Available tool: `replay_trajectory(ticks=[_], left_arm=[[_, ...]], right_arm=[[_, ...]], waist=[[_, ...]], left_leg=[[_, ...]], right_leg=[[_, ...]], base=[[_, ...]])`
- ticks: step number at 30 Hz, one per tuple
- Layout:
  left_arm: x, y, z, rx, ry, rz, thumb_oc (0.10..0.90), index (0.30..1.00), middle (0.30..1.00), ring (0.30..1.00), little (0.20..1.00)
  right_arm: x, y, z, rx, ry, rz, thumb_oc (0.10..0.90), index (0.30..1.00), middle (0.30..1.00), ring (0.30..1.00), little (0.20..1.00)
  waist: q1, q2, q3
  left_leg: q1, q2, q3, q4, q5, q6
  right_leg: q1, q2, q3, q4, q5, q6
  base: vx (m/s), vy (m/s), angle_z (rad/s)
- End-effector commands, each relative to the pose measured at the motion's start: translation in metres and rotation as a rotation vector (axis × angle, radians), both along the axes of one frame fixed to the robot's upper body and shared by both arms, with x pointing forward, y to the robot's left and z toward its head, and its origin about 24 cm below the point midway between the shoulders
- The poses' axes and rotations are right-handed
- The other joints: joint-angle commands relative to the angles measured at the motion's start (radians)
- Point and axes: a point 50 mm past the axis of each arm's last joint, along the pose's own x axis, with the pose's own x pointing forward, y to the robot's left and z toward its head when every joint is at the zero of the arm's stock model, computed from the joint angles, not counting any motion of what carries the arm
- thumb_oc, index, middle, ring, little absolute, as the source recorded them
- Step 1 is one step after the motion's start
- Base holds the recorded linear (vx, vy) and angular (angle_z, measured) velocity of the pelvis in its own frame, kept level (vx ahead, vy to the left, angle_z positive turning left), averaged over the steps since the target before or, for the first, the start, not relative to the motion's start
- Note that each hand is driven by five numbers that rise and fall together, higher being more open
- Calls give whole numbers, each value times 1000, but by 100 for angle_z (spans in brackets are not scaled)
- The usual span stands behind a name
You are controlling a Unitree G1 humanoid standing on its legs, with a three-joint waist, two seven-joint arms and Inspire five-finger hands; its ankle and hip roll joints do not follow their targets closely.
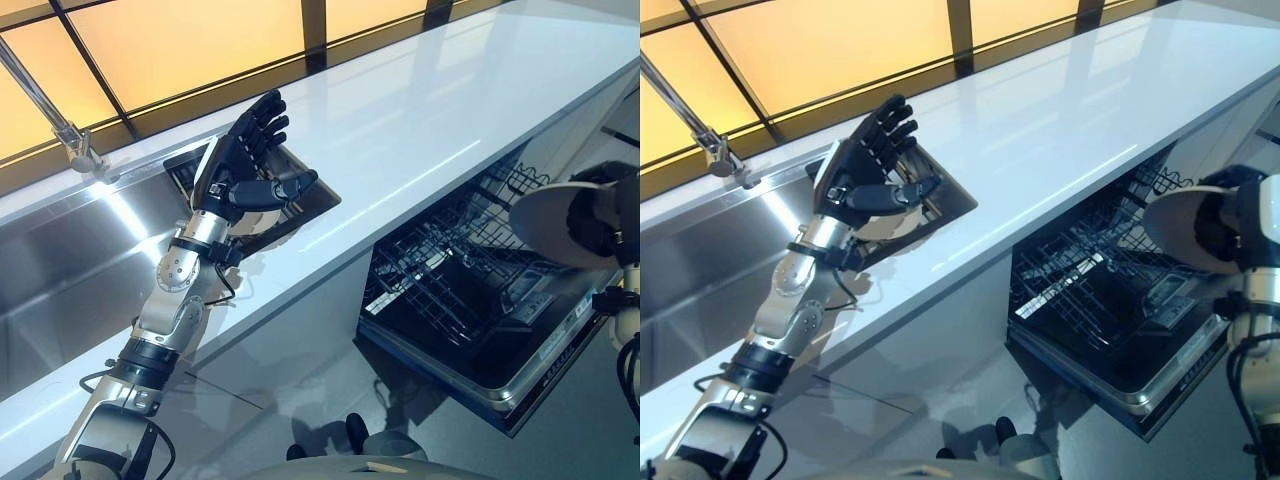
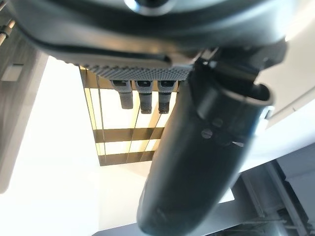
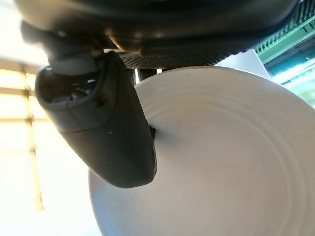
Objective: Pick up plates and place into dishwasher.
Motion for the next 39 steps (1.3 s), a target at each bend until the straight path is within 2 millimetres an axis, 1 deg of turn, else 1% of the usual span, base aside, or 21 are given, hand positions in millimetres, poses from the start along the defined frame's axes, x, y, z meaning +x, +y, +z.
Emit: replay_trajectory(ticks=[1,4,5,7,10,17,23,30,33,39], left_arm=[[-7,-6,43,22,-244,-34,800,900,900,900,900],[-7,-17,45,37,-255,-56,800,900,900,900,900],[-6,-20,46,41,-259,-62,800,900,900,900,900],[-6,-23,48,53,-266,-70,800,900,900,900,900],[-5,-28,52,68,-275,-88,800,900,900,900,900],[-6,-36,52,59,-263,-117,800,900,900,900,900],[-7,-38,47,46,-245,-124,800,900,900,900,900],[-6,-37,46,41,-239,-117,800,900,900,900,900],[-6,-37,48,32,-243,-112,800,900,900,900,900],[-8,-35,47,24,-248,-97,800,900,900,900,900]], right_arm=[[12,-6,17,-42,-38,-39,100,300,300,300,200],[22,-2,-15,43,59,-95,100,300,300,300,200],[25,-1,-23,70,76,-108,100,300,300,300,200],[29,0,-30,96,101,-127,100,300,300,300,200],[39,2,-48,141,160,-175,100,300,300,300,200],[54,11,-76,235,259,-264,100,300,300,300,200],[62,25,-91,247,311,-284,100,300,300,300,200],[73,38,-94,226,361,-258,100,300,300,300,200],[80,51,-97,187,397,-213,100,300,300,300,200],[81,63,-106,149,454,-168,100,300,300,300,200]], waist=[[22,-31,-141],[35,-27,-135],[40,-26,-134],[47,-24,-132],[64,-19,-130],[102,-9,-126],[125,-2,-123],[143,0,-124],[154,2,-124],[166,2,-124]], left_leg=[[9,-24,3,7,-134,35],[11,-26,-3,7,-135,38],[12,-26,-6,7,-135,38],[13,-27,-9,7,-135,38],[15,-28,-16,7,-137,37],[16,-32,-39,7,-137,36],[15,-36,-57,7,-134,36],[12,-40,-72,7,-130,35],[9,-43,-81,7,-130,36],[6,-45,-91,7,-128,37]], right_leg=[[40,58,-1,6,-88,36],[44,56,-8,6,-90,33],[45,56,-11,6,-90,32],[47,55,-16,6,-90,31],[52,53,-26,6,-93,29],[60,48,-49,6,-98,24],[65,43,-67,6,-99,20],[67,41,-80,6,-101,16],[66,41,-86,6,-103,14],[67,39,-93,6,-107,13]], base=[[0,0,0],[0,0,0],[0,0,0],[0,0,0],[5,-9,1],[12,-23,8],[5,-10,15],[0,-5,8],[0,0,0],[-14,4,2]])
